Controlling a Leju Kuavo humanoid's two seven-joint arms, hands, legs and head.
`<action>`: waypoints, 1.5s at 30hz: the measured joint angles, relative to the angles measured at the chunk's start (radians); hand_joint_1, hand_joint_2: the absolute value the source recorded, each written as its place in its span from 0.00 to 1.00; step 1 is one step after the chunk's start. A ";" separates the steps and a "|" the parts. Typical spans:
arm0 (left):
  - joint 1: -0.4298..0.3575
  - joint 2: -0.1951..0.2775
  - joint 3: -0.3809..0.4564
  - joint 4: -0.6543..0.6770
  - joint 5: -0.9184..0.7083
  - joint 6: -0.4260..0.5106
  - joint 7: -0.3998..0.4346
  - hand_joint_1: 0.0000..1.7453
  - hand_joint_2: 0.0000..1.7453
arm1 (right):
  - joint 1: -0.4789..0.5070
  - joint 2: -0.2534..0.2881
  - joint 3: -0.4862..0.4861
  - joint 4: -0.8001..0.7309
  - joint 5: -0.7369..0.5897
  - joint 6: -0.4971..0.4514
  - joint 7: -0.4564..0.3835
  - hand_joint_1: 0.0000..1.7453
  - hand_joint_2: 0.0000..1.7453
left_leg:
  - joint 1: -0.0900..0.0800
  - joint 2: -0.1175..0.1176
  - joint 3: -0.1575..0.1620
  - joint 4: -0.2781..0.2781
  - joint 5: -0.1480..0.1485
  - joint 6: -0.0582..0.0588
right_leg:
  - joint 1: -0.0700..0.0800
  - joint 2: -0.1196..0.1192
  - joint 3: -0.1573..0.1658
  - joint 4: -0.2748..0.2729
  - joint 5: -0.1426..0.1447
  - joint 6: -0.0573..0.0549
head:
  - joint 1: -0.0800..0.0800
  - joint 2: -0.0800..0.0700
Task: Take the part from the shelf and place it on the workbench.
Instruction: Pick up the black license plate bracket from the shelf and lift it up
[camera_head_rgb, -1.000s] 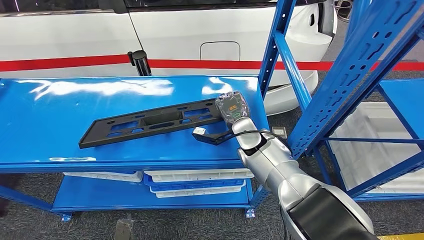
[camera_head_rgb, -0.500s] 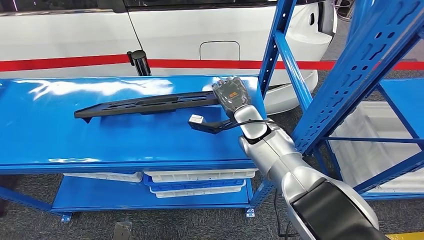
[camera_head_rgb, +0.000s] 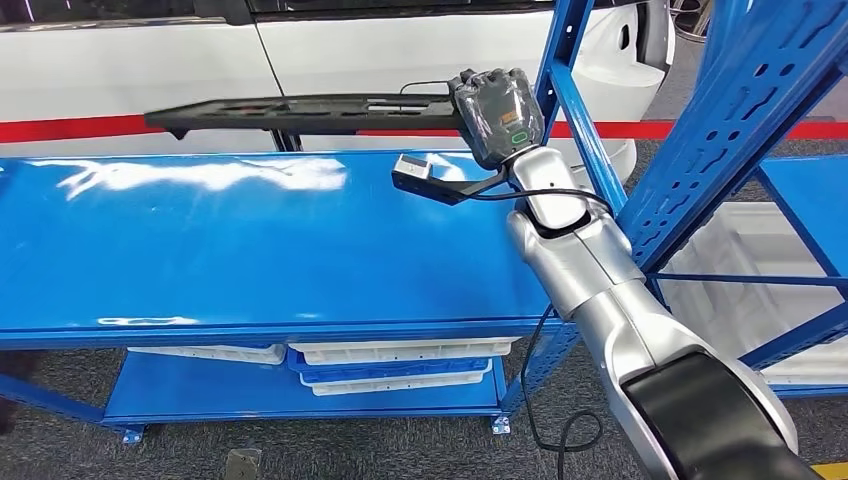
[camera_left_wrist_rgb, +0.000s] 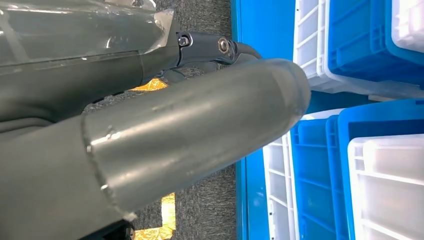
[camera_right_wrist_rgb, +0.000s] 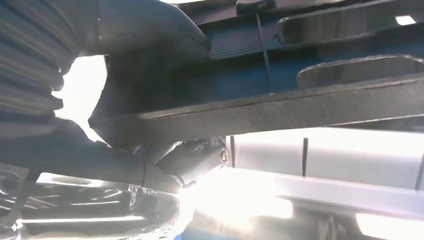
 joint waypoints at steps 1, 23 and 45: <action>0.000 0.000 0.000 0.000 0.000 0.000 0.000 0.00 0.00 | 0.000 -0.003 -0.004 -0.014 -0.001 0.001 0.000 0.96 1.00 | 0.000 0.000 0.000 0.000 0.000 0.000 | 0.000 0.000 0.000 0.000 0.000 0.000 | 0.000 0.000; 0.002 0.005 0.003 0.000 0.009 -0.011 0.000 0.00 0.00 | 0.039 -0.098 -0.031 -0.260 -0.080 0.029 -0.057 0.99 1.00 | -0.008 -0.009 -0.001 0.000 0.002 0.003 | 0.000 -0.006 0.001 -0.005 0.000 0.001 | 0.000 0.000; -0.009 0.020 0.008 0.029 -0.039 0.051 0.162 0.00 0.00 | 0.209 -0.187 -0.048 -0.326 -0.097 -0.041 -0.060 0.99 1.00 | -0.007 -0.010 -0.004 -0.008 0.016 0.042 | -0.009 -0.012 -0.103 0.242 -0.123 0.015 | 0.005 0.000</action>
